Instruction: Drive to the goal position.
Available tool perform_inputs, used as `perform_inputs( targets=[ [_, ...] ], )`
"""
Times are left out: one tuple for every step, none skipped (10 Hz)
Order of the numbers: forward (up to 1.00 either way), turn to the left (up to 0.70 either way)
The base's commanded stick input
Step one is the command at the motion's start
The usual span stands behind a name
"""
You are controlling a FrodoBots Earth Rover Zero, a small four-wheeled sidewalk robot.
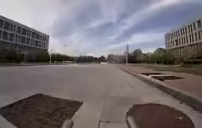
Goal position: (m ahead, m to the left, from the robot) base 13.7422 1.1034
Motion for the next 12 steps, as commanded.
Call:
perform_inputs(
  targets=[
    [1.00, 0.00],
    [1.00, 0.00],
    [1.00, 0.00],
    [1.00, 0.00],
    [1.00, 0.00],
    [1.00, 0.00],
    [1.00, 0.00],
    [1.00, 0.00],
    [1.00, 0.00],
    [1.00, 0.00],
    [1.00, 0.00],
    [1.00, 0.00]
  ],
)
